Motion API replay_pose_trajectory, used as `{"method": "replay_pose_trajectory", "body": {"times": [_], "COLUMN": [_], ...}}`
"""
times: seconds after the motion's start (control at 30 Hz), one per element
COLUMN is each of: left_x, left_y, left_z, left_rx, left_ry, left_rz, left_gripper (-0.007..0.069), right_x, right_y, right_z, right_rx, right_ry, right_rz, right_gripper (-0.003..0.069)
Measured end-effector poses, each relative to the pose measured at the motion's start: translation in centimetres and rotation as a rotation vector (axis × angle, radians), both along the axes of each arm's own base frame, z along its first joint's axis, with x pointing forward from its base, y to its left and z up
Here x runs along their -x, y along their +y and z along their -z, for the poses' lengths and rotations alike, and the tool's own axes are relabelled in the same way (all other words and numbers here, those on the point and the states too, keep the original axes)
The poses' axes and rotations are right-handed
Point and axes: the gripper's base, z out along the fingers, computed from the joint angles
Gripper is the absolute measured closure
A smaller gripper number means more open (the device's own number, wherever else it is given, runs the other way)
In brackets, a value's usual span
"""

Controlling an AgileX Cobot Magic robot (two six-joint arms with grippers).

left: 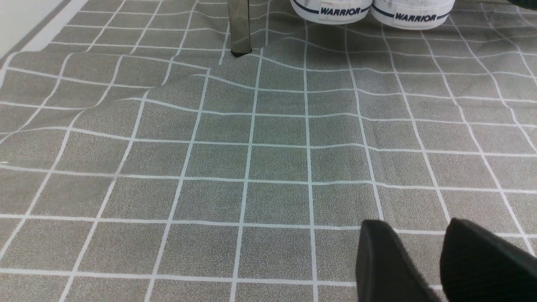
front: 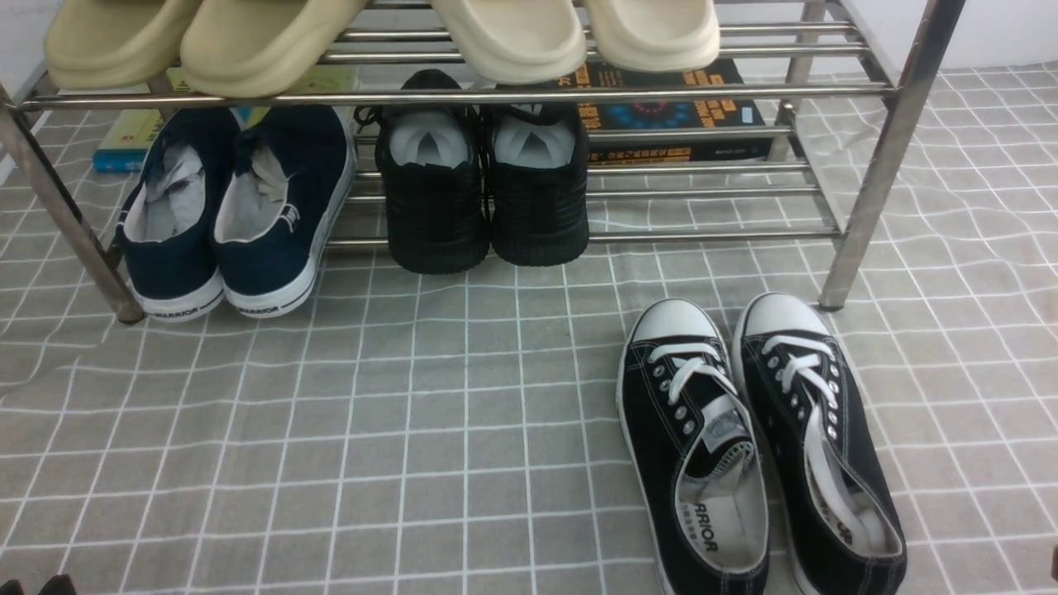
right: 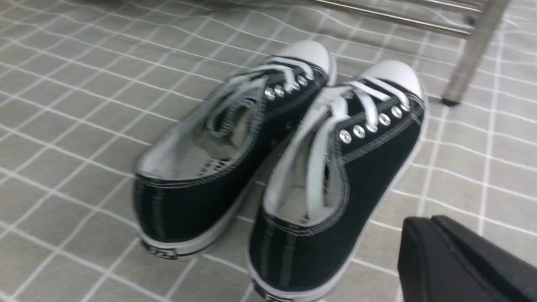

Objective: Take the shoes off the shelf with your hand from the grey coffee tablecloth.

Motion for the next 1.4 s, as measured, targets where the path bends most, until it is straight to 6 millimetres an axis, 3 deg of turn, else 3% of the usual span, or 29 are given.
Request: {"method": "replay_pose_trajectory", "body": {"times": [0.37, 1.4], "left_x": [0.0, 0.0], "left_y": [0.0, 0.0], "left_z": [0.0, 0.0], "left_rx": [0.0, 0.0], "left_ry": [0.0, 0.0], "left_rz": [0.0, 0.0], "left_gripper": [0.0384, 0.0384], "right_x": [0.3, 0.3], "right_y": [-2.3, -2.3], "right_z": [3.9, 3.9], "right_rx": [-0.026, -0.036], "right_ry": [-0.011, -0.017], "right_rz": [0.396, 0.414], "right_gripper": [0.0655, 0.0621]}}
